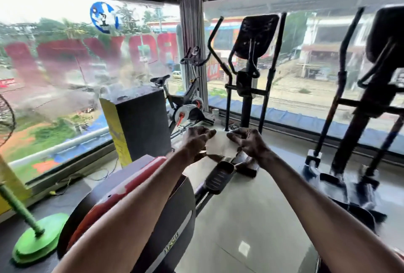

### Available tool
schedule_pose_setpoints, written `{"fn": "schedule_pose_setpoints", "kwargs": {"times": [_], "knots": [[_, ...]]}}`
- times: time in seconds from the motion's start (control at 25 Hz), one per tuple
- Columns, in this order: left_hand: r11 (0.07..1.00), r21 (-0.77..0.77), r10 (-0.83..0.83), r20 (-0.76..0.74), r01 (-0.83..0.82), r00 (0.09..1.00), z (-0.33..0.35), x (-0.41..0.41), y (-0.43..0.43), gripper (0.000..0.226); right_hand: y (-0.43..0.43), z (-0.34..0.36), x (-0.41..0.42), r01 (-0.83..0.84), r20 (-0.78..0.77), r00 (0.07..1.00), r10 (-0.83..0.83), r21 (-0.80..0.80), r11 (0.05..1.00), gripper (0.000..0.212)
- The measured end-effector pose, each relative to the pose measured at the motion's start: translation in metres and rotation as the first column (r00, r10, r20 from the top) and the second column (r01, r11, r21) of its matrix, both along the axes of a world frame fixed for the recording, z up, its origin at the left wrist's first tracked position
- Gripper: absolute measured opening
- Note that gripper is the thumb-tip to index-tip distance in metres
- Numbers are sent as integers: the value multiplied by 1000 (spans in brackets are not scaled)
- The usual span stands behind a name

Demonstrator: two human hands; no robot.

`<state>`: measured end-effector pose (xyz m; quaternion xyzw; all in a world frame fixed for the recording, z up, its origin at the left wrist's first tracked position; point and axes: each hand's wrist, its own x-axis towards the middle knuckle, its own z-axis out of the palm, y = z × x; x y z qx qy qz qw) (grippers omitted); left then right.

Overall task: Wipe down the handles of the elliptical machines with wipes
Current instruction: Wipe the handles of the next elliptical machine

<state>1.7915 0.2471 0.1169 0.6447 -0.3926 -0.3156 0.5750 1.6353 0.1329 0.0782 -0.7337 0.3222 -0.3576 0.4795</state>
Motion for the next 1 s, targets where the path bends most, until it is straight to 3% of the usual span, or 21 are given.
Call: {"fn": "schedule_pose_setpoints", "kwargs": {"times": [0.08, 0.16, 0.24, 0.32, 0.44, 0.56, 0.72, 0.84, 1.0], "knots": [[1000, 11, -26, -28, 26, 999, -3, 16, -55, 12, -40, 9, 14, 191, 24, 982, -190, -40, 981, 9], [999, -52, -1, 20, 2, 1000, -1, 28, -116, 13, -88, 15, 30, 389, 45, 921, -387, -175, 905, 28], [997, -73, -22, 29, 24, 999, 4, 40, -183, 29, -130, 24, 43, 471, 43, 877, -479, -269, 840, 37], [996, -64, -65, 7, 66, 998, 11, 53, -244, 36, -171, 29, 52, 438, 34, 892, -451, -310, 844, 38], [973, -91, -217, -23, 214, 976, 35, 57, -329, 13, -245, 44, 56, 433, 43, 899, -435, -228, 872, 38], [940, -93, -339, -118, 329, 933, 48, 47, -406, 11, -315, 52, 48, 497, 70, 868, -492, -138, 857, 31], [917, -119, -390, -63, 382, 919, 45, 26, -510, 6, -420, 53, 24, 533, 138, 843, -520, -83, 842, 22], [920, -108, -378, 6, 376, 926, 43, 1, -593, 15, -509, 57, -6, 485, 179, 863, -473, -27, 874, 30], [887, -29, -460, -7, 460, 888, 53, -25, -692, 26, -605, 78, -44, 312, 222, 915, -338, 142, 939, 35]]}}
